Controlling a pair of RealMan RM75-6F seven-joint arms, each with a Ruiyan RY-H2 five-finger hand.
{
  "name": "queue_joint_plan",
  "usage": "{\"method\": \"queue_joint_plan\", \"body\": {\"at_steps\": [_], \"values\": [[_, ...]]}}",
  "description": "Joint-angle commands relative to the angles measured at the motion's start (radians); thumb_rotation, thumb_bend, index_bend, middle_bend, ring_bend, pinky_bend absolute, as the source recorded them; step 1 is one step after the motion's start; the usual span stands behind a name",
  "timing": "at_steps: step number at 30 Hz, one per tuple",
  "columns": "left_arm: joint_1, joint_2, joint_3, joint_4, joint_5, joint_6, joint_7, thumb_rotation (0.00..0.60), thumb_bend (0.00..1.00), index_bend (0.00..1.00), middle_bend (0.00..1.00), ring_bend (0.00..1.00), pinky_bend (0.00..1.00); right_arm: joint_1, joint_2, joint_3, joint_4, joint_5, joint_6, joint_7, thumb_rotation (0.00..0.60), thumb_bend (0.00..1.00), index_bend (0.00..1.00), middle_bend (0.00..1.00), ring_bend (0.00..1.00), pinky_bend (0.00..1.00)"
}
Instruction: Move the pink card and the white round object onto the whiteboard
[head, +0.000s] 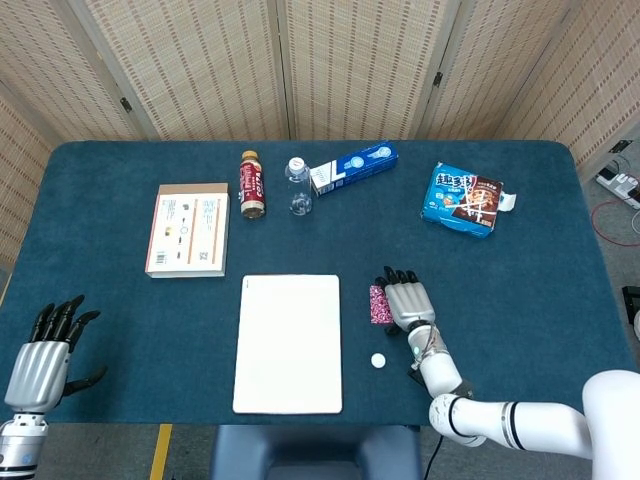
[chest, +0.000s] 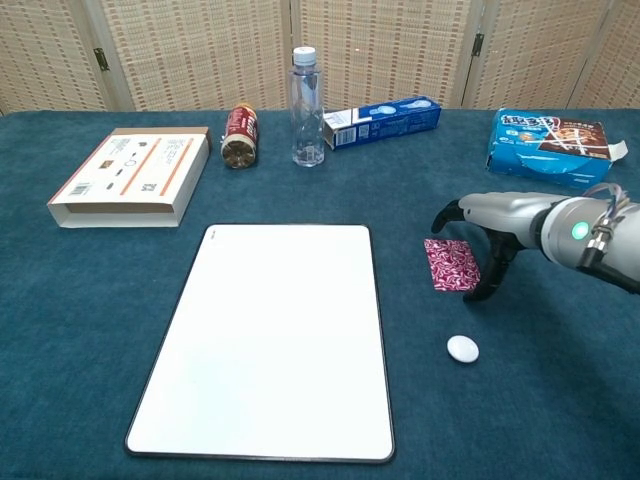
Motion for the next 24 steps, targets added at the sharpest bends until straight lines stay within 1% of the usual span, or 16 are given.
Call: {"method": "queue_joint_plan", "body": {"at_steps": [1, 11, 24], "values": [[-0.001, -0.001, 0.0, 0.002, 0.0, -0.002, -0.001, 0.6, 0.22, 0.23, 0.09, 0.1, 0.0, 0.007, -0.002, 0.0, 0.007, 0.01, -0.002, 0.005, 0.6, 0.24, 0.14, 0.01, 0.03, 0.0], [-0.001, -0.001, -0.001, 0.002, -0.004, -0.003, 0.001, 0.6, 0.22, 0.22, 0.09, 0.1, 0.0, 0.039, -0.012, -0.008, 0.043, 0.053, -0.012, 0.005, 0.6, 0.24, 0.14, 0.01, 0.03, 0.0], [-0.003, -0.004, -0.001, 0.002, -0.002, -0.005, 0.002, 0.6, 0.22, 0.22, 0.09, 0.1, 0.0, 0.047, -0.021, -0.024, 0.053, 0.045, 0.001, 0.031, 0.6, 0.24, 0.21, 0.02, 0.0, 0.0]]}}
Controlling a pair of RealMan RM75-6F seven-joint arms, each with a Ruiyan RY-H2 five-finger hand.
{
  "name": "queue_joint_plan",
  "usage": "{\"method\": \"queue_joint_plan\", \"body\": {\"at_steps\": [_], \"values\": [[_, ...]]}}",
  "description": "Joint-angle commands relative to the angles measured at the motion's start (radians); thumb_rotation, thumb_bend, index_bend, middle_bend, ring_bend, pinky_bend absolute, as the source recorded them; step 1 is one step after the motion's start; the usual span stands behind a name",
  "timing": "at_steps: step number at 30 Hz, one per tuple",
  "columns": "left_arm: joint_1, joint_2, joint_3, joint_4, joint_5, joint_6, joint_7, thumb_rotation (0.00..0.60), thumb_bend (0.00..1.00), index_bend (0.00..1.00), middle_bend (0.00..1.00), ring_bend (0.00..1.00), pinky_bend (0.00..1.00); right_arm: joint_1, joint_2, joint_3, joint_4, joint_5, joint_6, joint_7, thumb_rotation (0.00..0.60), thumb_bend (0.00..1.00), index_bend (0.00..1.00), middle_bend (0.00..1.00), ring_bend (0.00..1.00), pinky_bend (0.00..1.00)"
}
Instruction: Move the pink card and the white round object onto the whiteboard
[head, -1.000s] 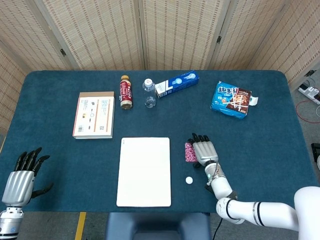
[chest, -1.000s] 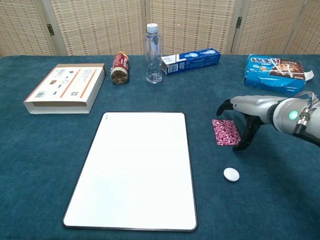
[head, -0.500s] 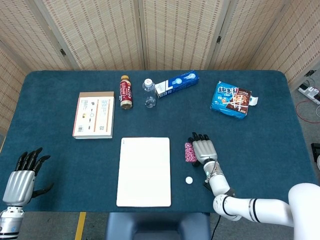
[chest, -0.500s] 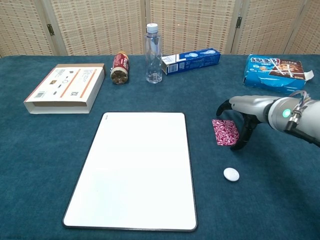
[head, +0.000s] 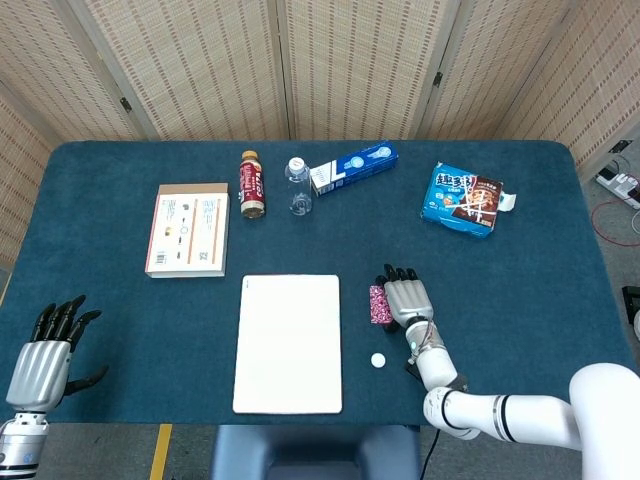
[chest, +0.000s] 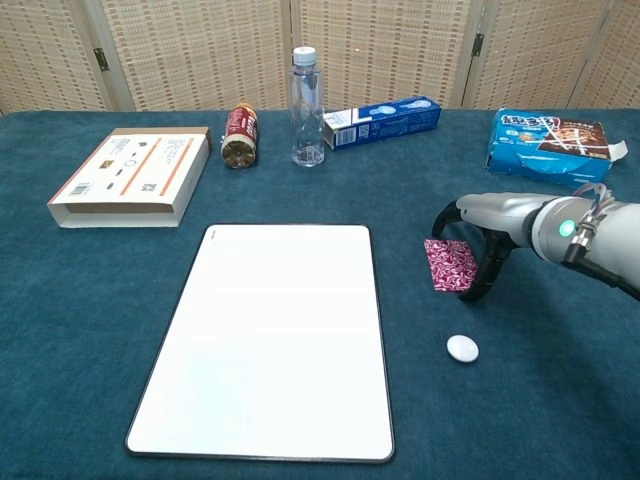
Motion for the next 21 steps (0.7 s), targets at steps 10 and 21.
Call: {"method": "queue_joint_plan", "body": {"at_steps": [10, 21], "values": [[0.0, -0.002, 0.0, 0.006, 0.004, 0.002, -0.01, 0.6, 0.22, 0.22, 0.09, 0.1, 0.0, -0.005, -0.01, -0.012, -0.009, -0.032, 0.032, 0.018, 0.6, 0.24, 0.25, 0.04, 0.0, 0.0], [-0.001, -0.002, 0.003, 0.007, 0.004, -0.001, -0.012, 0.6, 0.22, 0.22, 0.09, 0.1, 0.0, -0.01, -0.006, -0.016, -0.018, -0.043, 0.045, 0.022, 0.6, 0.24, 0.27, 0.05, 0.0, 0.0]]}}
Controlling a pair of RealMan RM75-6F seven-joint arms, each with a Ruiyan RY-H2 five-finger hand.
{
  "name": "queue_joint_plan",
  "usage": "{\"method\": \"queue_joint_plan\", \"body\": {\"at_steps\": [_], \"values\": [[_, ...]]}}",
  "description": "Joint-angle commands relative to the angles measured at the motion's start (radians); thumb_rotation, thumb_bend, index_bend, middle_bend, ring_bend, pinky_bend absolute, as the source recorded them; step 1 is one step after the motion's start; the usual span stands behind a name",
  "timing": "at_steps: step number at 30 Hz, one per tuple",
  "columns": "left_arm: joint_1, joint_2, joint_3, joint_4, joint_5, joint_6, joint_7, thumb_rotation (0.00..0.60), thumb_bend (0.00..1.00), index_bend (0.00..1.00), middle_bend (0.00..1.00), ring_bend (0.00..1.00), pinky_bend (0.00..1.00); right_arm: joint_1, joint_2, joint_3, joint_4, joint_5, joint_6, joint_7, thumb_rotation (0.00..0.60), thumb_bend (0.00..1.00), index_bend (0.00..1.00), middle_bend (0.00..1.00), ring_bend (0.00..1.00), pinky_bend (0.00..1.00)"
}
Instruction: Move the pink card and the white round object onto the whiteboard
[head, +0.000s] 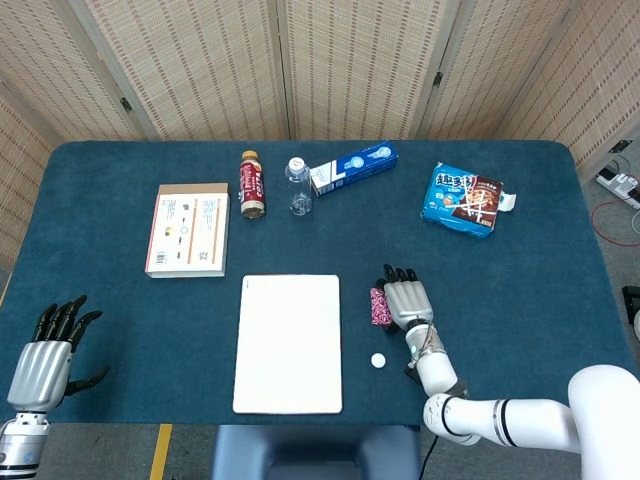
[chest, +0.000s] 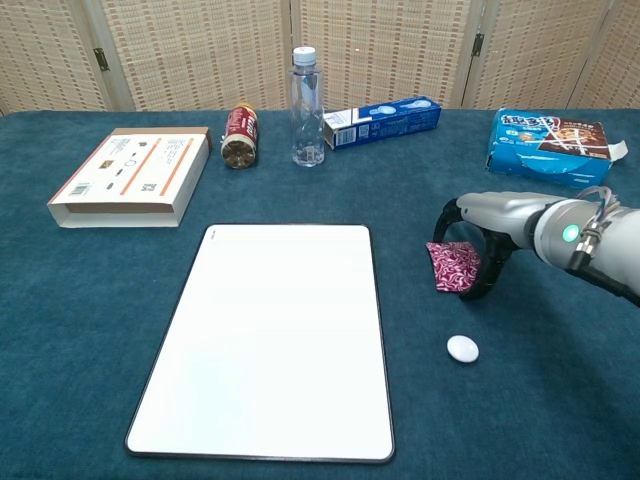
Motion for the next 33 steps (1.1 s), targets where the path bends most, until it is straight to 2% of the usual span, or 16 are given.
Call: {"method": "queue_joint_plan", "body": {"at_steps": [1, 13, 18, 26, 33], "values": [[0.001, 0.0, 0.0, 0.0, 0.0, 0.001, 0.0, 0.6, 0.22, 0.22, 0.09, 0.1, 0.0, -0.001, 0.003, 0.0, -0.003, -0.006, 0.0, 0.003, 0.6, 0.24, 0.27, 0.05, 0.0, 0.0], [0.004, 0.01, -0.002, -0.016, 0.0, 0.009, 0.016, 0.6, 0.22, 0.21, 0.09, 0.1, 0.0, 0.018, 0.034, 0.004, -0.081, -0.138, -0.003, 0.009, 0.6, 0.24, 0.27, 0.05, 0.0, 0.0], [0.009, 0.019, 0.0, -0.029, 0.0, 0.016, 0.026, 0.6, 0.22, 0.21, 0.09, 0.1, 0.0, 0.068, -0.016, 0.014, -0.075, -0.169, -0.023, -0.028, 0.6, 0.24, 0.27, 0.05, 0.0, 0.0], [0.02, 0.025, 0.003, -0.03, -0.003, 0.025, 0.025, 0.6, 0.22, 0.21, 0.09, 0.1, 0.0, 0.161, -0.123, 0.041, -0.007, -0.126, -0.049, -0.103, 0.6, 0.24, 0.27, 0.05, 0.0, 0.0], [0.026, 0.026, 0.004, -0.022, -0.01, 0.026, 0.017, 0.6, 0.22, 0.21, 0.09, 0.1, 0.0, 0.192, -0.159, 0.041, 0.021, -0.114, -0.054, -0.119, 0.6, 0.24, 0.11, 0.05, 0.0, 0.0]]}}
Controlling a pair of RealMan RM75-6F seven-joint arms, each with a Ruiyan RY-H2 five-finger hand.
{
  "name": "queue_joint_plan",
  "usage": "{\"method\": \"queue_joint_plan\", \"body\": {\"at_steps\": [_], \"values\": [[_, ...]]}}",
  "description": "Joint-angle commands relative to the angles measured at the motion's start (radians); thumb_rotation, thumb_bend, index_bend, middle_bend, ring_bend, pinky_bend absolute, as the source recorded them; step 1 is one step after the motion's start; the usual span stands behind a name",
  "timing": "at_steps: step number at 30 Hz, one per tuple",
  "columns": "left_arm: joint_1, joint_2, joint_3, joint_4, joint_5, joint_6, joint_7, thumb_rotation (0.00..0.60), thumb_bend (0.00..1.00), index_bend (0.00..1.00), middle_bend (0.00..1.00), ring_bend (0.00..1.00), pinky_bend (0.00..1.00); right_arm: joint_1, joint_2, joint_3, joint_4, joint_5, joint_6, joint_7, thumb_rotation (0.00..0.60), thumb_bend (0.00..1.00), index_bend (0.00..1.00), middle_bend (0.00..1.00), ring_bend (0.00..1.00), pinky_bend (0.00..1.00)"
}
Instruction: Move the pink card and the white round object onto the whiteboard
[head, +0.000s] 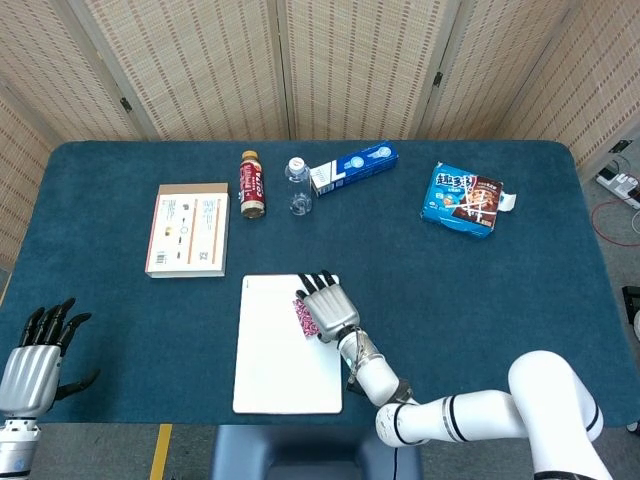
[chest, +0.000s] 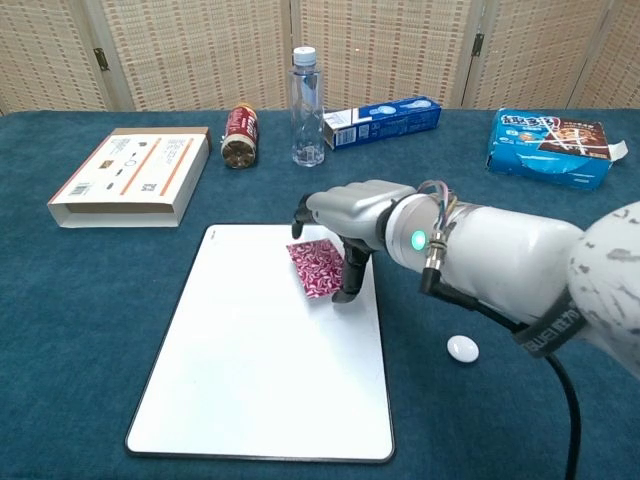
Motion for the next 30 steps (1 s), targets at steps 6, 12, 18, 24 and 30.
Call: {"method": "queue_joint_plan", "body": {"at_steps": [6, 12, 18, 24, 30], "values": [[-0.001, -0.001, -0.001, 0.0, 0.003, -0.001, 0.001, 0.6, 0.22, 0.21, 0.09, 0.1, 0.0, -0.05, 0.063, -0.037, -0.076, -0.09, 0.02, 0.073, 0.6, 0.24, 0.04, 0.05, 0.0, 0.0], [-0.005, 0.001, -0.003, -0.013, 0.011, -0.001, 0.014, 0.6, 0.22, 0.21, 0.09, 0.1, 0.0, -0.131, 0.177, -0.132, -0.186, -0.25, 0.063, 0.132, 0.6, 0.24, 0.14, 0.05, 0.0, 0.0], [-0.005, 0.005, -0.004, -0.034, 0.018, 0.004, 0.036, 0.6, 0.22, 0.21, 0.09, 0.1, 0.0, -0.219, 0.275, -0.248, -0.23, -0.43, 0.075, 0.216, 0.6, 0.24, 0.25, 0.08, 0.0, 0.0], [-0.004, 0.01, -0.003, -0.053, 0.023, 0.009, 0.052, 0.6, 0.22, 0.21, 0.09, 0.1, 0.0, -0.288, 0.325, -0.329, -0.221, -0.567, 0.08, 0.282, 0.6, 0.24, 0.28, 0.1, 0.0, 0.0], [-0.001, 0.013, -0.001, -0.066, 0.026, 0.01, 0.063, 0.6, 0.22, 0.21, 0.09, 0.1, 0.0, -0.33, 0.336, -0.356, -0.182, -0.638, 0.064, 0.32, 0.6, 0.24, 0.32, 0.12, 0.0, 0.0]]}}
